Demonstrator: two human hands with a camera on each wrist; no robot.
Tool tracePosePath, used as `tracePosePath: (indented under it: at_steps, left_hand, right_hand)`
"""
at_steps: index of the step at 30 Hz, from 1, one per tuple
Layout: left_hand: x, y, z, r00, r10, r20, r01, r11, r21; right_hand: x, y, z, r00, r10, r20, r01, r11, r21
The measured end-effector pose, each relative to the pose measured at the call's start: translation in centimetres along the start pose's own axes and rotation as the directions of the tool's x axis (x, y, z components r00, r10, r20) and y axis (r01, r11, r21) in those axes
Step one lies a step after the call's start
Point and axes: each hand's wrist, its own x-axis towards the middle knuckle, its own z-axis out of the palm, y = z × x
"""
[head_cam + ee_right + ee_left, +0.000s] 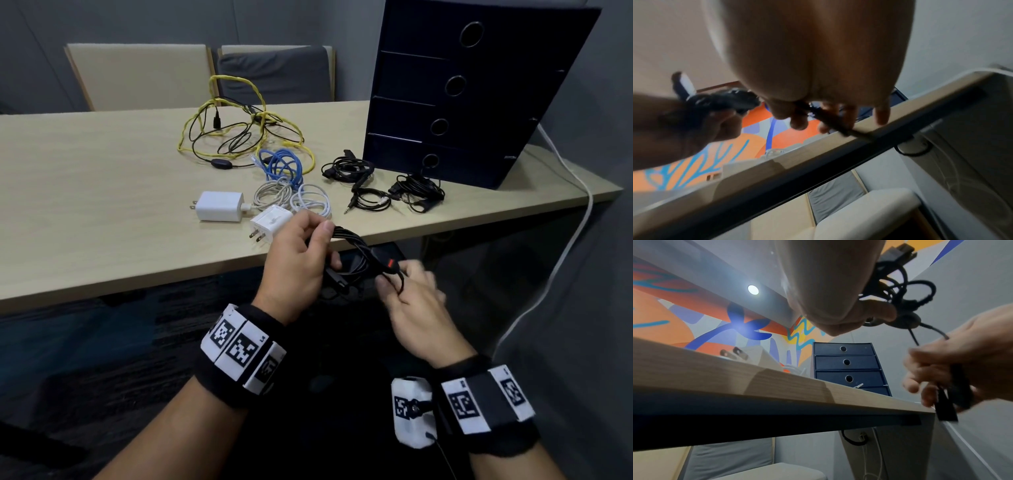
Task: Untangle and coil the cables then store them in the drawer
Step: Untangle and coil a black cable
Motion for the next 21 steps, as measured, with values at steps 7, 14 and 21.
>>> tracePosePath:
  at_steps: [7, 14, 21]
  left_hand:
    - [-0.2, 0.3, 1.0, 0.999, 0.010, 0.032, -0.007, 0.997, -0.078]
    - [-1.0, -0.9, 2.0, 1.000, -0.002, 0.025, 0.005, 0.993, -0.120]
    - [-0.9, -0.8, 2.1, 1.000, -0.001, -0.012, 0.000, 0.996, -0.090]
  right_hand:
    - [1.7, 0.4, 0.2, 0.996, 0.035, -0.083, -0.026, 0.994, 0.108]
    - [1.3, -2.9, -0.3, 0.991, 0.055, 0.121, -0.124, 0.071, 0.990]
    - [1.0, -3.4, -0.1, 0.976, -0.009, 0.218, -0.217, -0.173, 0.961]
